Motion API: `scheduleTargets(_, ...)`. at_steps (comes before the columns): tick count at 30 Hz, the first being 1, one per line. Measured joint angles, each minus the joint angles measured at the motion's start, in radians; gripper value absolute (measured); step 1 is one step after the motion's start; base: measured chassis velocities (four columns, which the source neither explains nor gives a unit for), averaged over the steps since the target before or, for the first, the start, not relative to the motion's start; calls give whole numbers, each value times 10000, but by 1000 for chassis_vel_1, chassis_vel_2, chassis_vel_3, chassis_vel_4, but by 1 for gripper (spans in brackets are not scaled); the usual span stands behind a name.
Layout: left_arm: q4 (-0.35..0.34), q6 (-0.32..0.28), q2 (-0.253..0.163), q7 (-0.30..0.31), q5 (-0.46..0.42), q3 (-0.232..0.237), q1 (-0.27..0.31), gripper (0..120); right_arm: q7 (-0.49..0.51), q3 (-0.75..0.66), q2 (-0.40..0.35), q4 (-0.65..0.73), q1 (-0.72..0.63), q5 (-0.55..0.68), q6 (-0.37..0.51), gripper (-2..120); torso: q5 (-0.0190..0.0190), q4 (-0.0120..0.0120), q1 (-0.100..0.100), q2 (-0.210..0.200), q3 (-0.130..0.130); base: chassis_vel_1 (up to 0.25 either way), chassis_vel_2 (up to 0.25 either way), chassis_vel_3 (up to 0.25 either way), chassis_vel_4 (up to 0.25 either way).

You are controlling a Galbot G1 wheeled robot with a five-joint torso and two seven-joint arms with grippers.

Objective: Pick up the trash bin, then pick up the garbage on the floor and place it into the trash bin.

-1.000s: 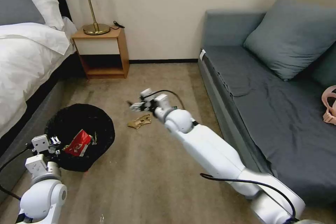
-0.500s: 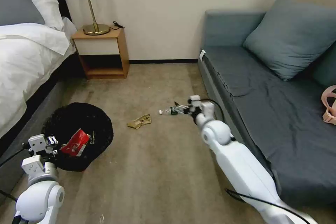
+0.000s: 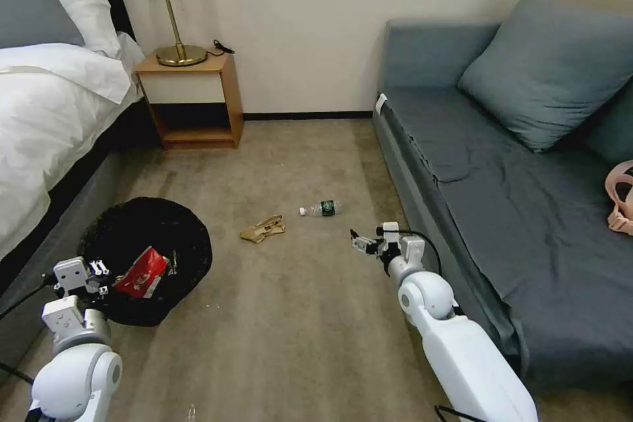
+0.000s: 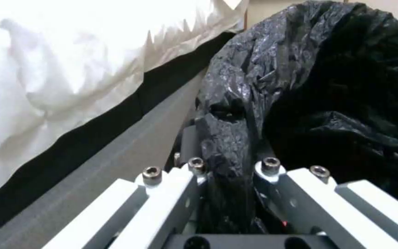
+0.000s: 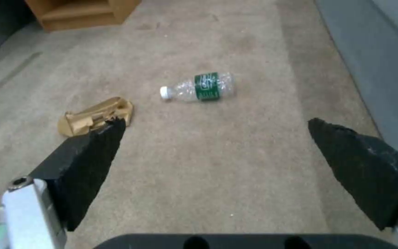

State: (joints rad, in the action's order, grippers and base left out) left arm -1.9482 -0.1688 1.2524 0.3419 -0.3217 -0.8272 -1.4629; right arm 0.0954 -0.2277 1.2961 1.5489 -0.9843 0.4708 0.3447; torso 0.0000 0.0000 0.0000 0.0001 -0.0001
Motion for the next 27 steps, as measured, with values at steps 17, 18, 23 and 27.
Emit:
scheduleTargets(17,128,73,164,18,53,140,-45,4,-436,-353,44,25,-635,-293,-404,100,-1,-1,0,0,0,0,0,0,0)
scheduleTargets(18,128,73,164,18,53,140,-45,4,-436,-353,44,25,-635,-293,-404,100,-1,-1,0,0,0,0,0,0,0)
scheduleTargets(23,145,99,209,30,60,153,-88,4,-463,-359,58,-65,-650,-319,-462,100,0,0,0,0,1,0,0,0,0)
scheduleTargets(27,174,136,215,30,60,153,-110,4,-499,-362,60,-137,-646,-320,-486,100,0,0,0,0,1,0,0,0,0)
